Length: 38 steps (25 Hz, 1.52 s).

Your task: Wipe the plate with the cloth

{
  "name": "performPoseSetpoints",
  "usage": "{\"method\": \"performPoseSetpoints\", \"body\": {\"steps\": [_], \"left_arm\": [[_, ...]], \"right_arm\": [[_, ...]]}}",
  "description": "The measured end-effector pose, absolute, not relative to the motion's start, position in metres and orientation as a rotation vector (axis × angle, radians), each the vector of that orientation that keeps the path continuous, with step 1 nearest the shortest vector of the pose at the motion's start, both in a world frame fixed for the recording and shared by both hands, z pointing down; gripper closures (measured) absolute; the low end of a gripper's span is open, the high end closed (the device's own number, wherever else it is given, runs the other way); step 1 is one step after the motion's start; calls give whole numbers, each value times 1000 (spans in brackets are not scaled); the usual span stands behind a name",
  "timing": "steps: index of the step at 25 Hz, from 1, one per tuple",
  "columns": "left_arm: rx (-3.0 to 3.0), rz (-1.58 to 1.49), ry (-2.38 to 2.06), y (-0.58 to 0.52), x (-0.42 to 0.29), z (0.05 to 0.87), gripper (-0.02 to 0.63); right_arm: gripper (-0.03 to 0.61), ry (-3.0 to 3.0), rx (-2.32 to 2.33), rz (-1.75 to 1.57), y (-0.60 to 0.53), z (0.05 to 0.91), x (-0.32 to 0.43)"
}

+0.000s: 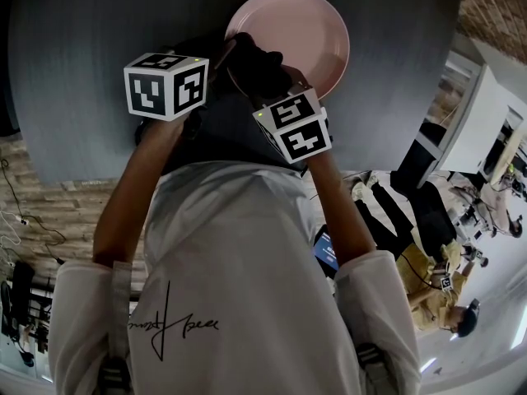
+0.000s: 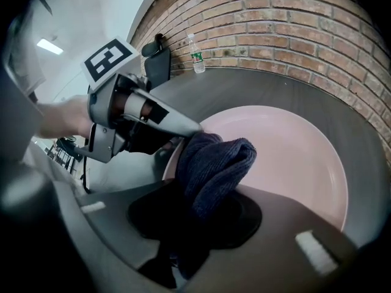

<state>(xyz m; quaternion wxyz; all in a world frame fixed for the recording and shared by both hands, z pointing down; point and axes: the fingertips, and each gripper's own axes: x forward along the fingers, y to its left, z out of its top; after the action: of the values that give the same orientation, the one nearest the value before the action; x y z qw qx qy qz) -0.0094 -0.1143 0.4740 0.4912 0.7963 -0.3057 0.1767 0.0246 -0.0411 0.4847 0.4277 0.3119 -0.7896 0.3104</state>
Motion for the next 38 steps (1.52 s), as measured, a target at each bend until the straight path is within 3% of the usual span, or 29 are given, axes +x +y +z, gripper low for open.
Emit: {"method": "performPoseSetpoints", "body": {"steps": [38], "left_arm": [[1955, 445, -744, -111, -16, 473, 540]], "right_arm": [[456, -1890, 492, 777, 4, 482, 59]]}}
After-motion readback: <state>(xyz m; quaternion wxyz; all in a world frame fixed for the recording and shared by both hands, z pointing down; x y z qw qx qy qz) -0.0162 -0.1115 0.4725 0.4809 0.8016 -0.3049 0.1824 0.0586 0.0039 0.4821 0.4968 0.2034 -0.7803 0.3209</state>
